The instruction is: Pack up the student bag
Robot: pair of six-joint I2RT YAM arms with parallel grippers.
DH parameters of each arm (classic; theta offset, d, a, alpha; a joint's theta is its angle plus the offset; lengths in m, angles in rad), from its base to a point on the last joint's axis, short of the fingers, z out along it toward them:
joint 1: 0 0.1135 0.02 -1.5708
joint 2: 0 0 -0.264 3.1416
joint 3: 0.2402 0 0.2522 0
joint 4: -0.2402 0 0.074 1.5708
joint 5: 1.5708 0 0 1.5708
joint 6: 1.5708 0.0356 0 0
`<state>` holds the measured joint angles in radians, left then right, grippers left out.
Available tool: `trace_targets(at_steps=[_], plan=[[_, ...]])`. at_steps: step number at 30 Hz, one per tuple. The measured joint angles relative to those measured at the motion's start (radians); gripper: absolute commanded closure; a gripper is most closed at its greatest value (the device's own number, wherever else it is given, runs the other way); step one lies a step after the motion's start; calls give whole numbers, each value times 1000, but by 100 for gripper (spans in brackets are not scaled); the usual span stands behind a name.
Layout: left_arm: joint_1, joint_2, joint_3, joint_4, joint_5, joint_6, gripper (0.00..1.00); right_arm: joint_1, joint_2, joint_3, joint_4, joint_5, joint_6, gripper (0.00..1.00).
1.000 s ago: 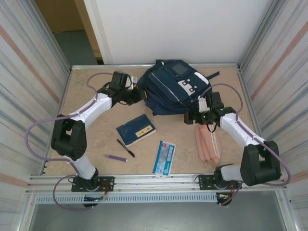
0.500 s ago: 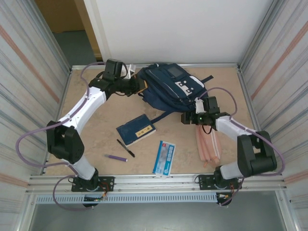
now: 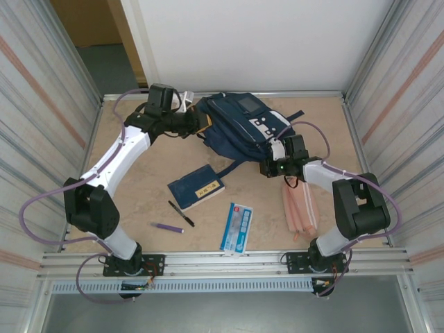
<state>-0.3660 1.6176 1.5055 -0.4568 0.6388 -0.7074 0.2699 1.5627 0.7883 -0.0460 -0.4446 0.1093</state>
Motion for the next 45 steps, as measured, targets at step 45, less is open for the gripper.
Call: trace_targets(at_steps=[45], plan=[[-110,202,-325,491,-253,-99,93,179,86,296,-450,-26,67,98]])
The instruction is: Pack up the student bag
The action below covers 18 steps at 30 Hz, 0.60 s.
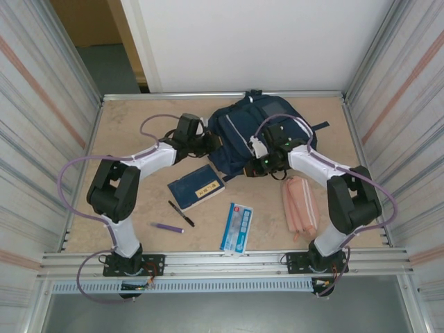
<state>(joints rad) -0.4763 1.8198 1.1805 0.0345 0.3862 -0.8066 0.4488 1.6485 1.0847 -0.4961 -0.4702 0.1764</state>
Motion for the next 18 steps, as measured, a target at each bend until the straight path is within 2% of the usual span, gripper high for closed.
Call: trace_targets(at_steps=[3,6,13,18], plan=[[39,0,-53,0,34,17,80,29,20,0,-5,35,0,94],[60,-10,-74,-26,60,48,73,47,23,0,-4,59,8,87],[41,-127,-125,-111,114,106,66,89,36,0,-14,101,26,71],[-48,-241,-154,-219,87,165,63,84,-9,-16,-14,102,29,63]])
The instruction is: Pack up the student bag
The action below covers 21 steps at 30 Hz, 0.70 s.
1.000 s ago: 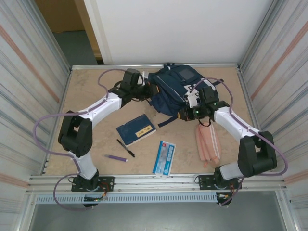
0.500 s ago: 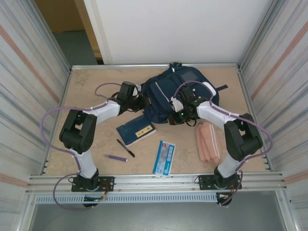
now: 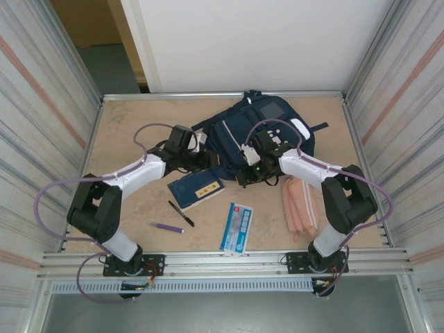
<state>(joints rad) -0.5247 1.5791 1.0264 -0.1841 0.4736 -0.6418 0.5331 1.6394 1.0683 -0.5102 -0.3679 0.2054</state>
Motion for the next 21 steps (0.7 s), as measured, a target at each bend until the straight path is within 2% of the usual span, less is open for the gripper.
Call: trace_targets(at_steps=[7,14,21], plan=[[-154,-38,1,-65,-77,47,63,-89,-186,-56,3,-16,35,52],[-303,81,77,-89,-166,70,63,-191,-367,-158,16,79,81,49],[-330,212,140,-78,-206,69,63,-230,-454,-251,39,115,106,47]])
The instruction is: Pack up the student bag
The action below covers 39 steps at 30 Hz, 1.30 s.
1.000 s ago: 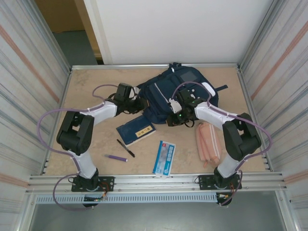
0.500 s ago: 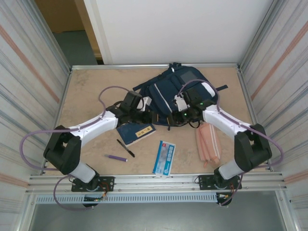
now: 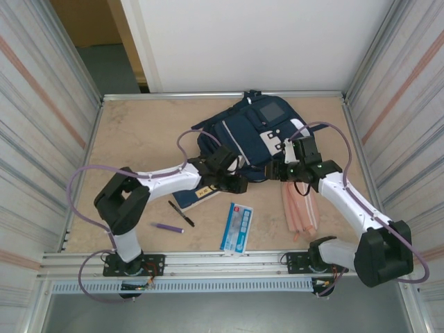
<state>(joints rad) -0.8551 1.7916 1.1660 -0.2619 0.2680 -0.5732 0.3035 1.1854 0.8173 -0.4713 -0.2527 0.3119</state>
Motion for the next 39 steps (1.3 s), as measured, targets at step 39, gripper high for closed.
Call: trace_targets(at_steps=[39], plan=[[-25,177,143,-19,-161,-22,57,-3,-7,-76,158,-13,29,47]])
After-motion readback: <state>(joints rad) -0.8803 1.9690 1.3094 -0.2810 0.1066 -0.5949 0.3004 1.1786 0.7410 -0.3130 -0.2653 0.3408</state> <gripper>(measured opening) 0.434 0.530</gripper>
